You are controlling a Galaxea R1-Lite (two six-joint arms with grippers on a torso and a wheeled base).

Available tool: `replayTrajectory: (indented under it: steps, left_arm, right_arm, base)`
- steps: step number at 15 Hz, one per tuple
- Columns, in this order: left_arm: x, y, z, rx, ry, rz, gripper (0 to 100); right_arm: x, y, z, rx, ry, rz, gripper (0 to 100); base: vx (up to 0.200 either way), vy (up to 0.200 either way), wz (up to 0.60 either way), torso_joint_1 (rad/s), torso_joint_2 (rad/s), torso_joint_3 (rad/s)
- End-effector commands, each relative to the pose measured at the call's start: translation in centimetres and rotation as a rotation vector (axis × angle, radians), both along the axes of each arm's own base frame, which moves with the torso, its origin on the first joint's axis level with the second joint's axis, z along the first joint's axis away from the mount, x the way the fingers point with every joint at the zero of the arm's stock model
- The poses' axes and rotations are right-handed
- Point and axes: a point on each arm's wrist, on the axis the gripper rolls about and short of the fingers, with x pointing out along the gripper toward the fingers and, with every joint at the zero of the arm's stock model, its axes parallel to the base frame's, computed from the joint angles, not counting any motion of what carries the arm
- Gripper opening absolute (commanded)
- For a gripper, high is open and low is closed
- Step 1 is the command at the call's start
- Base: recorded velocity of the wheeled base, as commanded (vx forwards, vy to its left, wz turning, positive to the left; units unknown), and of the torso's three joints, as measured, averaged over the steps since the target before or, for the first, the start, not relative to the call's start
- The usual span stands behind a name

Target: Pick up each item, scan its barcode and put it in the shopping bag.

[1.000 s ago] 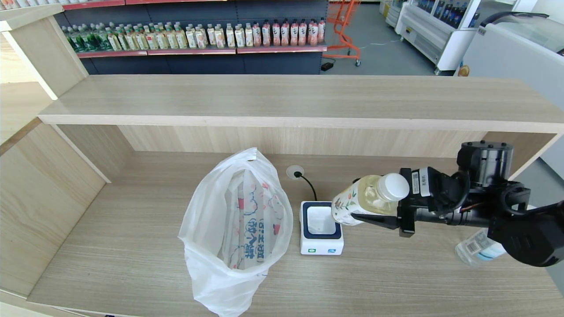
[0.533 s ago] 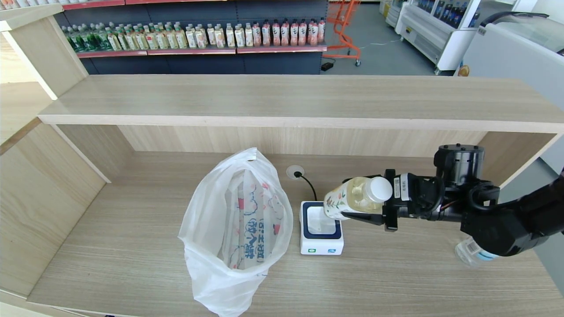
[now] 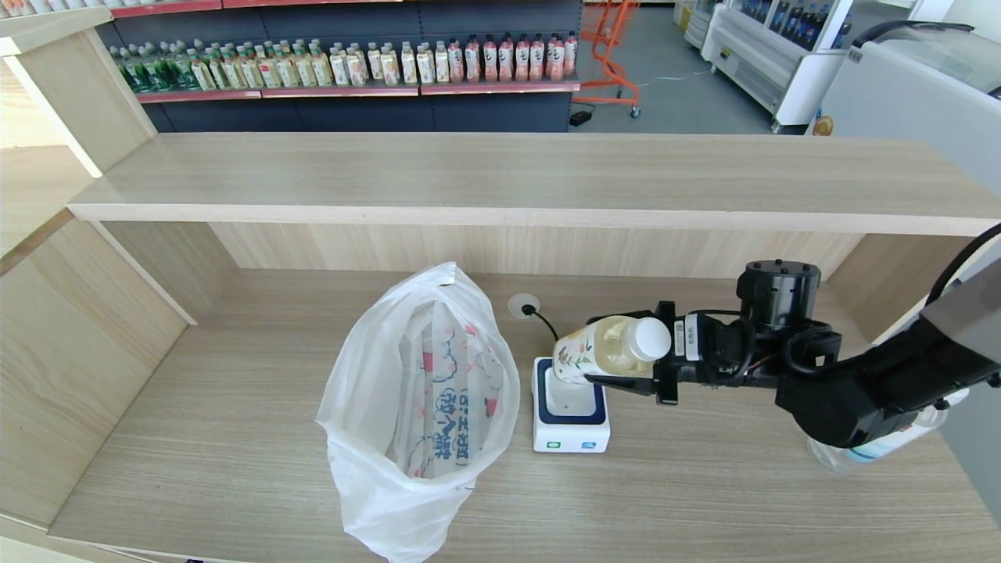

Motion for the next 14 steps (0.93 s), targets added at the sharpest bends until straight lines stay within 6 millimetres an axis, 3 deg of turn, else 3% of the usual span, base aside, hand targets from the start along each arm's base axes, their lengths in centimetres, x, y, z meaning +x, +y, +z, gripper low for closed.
replayTrajectory:
  steps: [1, 11, 14]
  left_arm:
    - [0.0, 0.0, 0.0, 0.0, 0.0, 0.002, 100]
    - [0.0, 0.0, 0.0, 0.0, 0.0, 0.001, 100]
    - [0.0, 0.0, 0.0, 0.0, 0.001, 0.001, 100]
  right_arm:
    - [0.6, 0.4, -1.2, -0.008, 0.013, 0.006, 0]
    - [0.7, 0.7, -1.3, -0.008, 0.011, 0.009, 0]
    - [0.0, 0.6, 1.0, 0.035, 0.04, 0.0, 0]
  base:
    - [0.0, 0.0, 0.0, 0.0, 0.0, 0.0]
    - [0.0, 0.0, 0.0, 0.0, 0.0, 0.0]
    - [0.0, 0.0, 0.0, 0.0, 0.0, 0.0]
